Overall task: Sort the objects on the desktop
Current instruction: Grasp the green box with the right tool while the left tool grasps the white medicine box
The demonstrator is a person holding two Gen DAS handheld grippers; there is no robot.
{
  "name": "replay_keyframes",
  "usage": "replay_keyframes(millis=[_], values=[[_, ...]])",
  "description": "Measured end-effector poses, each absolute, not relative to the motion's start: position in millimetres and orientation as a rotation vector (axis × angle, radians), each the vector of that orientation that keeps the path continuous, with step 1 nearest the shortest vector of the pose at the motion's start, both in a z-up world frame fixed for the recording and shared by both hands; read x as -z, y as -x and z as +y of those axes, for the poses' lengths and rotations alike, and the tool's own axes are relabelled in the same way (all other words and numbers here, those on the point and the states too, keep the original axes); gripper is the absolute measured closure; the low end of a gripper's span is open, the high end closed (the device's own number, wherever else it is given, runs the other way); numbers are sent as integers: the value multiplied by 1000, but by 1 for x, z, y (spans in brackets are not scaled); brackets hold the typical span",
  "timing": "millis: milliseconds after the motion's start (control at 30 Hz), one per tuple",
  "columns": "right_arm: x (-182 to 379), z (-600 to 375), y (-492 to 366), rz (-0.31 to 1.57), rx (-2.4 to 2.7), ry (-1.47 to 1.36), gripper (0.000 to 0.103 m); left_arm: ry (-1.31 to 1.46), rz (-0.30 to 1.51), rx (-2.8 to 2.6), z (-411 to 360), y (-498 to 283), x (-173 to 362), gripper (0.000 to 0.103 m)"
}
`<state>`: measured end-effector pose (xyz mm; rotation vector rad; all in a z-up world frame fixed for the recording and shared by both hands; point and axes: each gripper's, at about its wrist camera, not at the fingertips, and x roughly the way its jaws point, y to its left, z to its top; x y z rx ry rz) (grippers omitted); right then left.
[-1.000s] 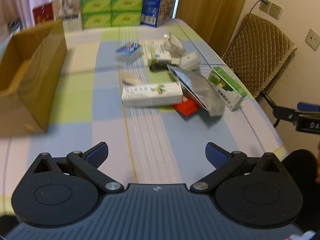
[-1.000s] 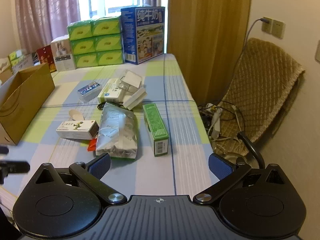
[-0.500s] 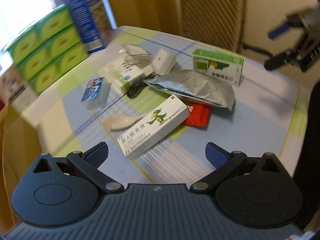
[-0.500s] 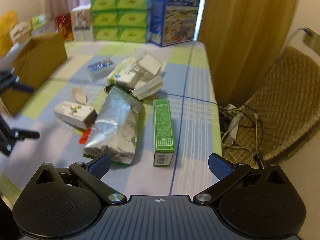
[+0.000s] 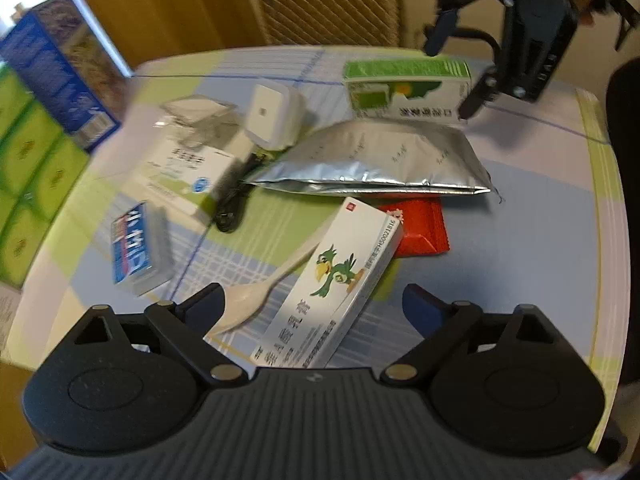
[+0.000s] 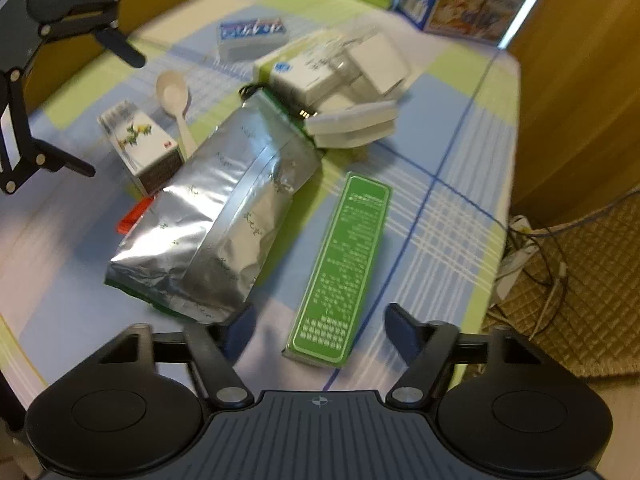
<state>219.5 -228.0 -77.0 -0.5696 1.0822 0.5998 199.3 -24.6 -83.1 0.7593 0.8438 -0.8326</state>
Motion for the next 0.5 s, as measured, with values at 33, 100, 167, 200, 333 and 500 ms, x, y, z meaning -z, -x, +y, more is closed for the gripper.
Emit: replay_keyframes(millis=[33,100,167,200,333,500], values=[[80,-227,-223,1094,-605,577,44,-775,854,849,-27,-202,86,15],[85,-225,-228,1113,-601,585,50,-803,884,884,-32,-207,93,22],[90,-226,-232,1133,-588,584,64,-810,911,906,-34,-211,99,30],[91,-227,-233,1142,-578,577,69,-808,928,909,-35,-213,101,41],[91,-230,-228,1156,-527,521,74,-771,959,873,-34,-213,104,57],[81,-229,-194,1147,-432,440,75,-615,1062,713,-29,-194,101,64]])
